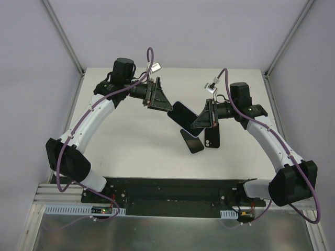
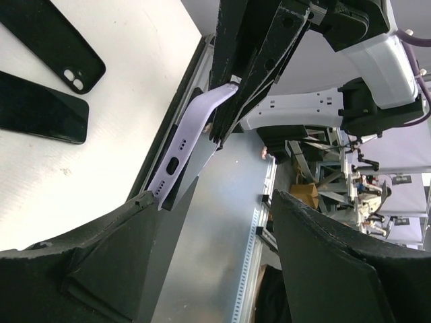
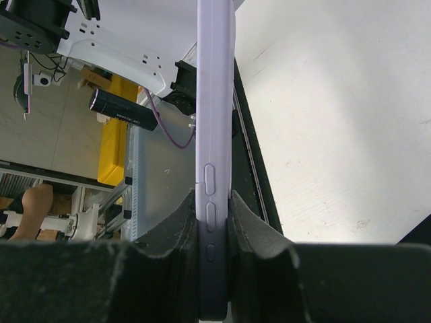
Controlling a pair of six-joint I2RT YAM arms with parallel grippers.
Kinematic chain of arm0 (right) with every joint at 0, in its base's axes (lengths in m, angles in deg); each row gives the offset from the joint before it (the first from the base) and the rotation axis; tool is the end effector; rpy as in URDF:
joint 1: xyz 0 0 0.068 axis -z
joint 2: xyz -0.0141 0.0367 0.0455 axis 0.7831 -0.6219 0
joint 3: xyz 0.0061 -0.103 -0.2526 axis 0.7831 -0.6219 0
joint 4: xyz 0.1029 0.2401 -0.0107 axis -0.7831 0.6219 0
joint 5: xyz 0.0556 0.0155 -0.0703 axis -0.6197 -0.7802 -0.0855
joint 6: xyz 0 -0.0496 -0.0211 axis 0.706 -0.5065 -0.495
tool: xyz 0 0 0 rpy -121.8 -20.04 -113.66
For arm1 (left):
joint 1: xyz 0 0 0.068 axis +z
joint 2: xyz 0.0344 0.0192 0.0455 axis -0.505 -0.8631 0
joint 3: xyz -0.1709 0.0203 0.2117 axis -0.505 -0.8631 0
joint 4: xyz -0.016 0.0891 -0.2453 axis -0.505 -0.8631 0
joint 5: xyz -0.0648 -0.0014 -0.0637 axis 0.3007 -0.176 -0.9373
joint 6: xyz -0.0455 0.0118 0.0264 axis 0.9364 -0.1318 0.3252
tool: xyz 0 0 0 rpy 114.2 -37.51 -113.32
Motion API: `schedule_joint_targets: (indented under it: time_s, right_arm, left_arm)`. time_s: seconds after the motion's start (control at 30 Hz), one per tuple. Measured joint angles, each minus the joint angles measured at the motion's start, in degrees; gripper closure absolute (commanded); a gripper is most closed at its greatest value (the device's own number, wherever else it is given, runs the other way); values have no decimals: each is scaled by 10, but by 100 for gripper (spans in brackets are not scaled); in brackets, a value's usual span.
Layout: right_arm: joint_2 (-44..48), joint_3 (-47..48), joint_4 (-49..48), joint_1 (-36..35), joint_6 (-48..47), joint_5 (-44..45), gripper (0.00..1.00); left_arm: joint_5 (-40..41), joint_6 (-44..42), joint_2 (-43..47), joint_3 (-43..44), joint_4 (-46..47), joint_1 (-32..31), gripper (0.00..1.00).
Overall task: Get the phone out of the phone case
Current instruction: Remove the phone case from the phone.
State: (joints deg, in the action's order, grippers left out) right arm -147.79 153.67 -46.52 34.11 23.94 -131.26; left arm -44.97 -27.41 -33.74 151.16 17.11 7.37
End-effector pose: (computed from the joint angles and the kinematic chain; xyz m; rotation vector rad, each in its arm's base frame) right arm 0.2515 0.1141 0.3372 -1.0759 1.6891 1.4352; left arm 0.2924 -0.1591 0.4004 0.6934 2.0280 -1.7140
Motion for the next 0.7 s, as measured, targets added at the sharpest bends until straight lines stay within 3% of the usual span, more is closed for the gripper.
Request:
schedule_joint_targets:
  time_s: [0.7]
  right_arm:
    - [0, 7, 6, 1, -3, 14, 100]
  left_arm:
    - [0, 3, 27, -10, 10, 0, 29]
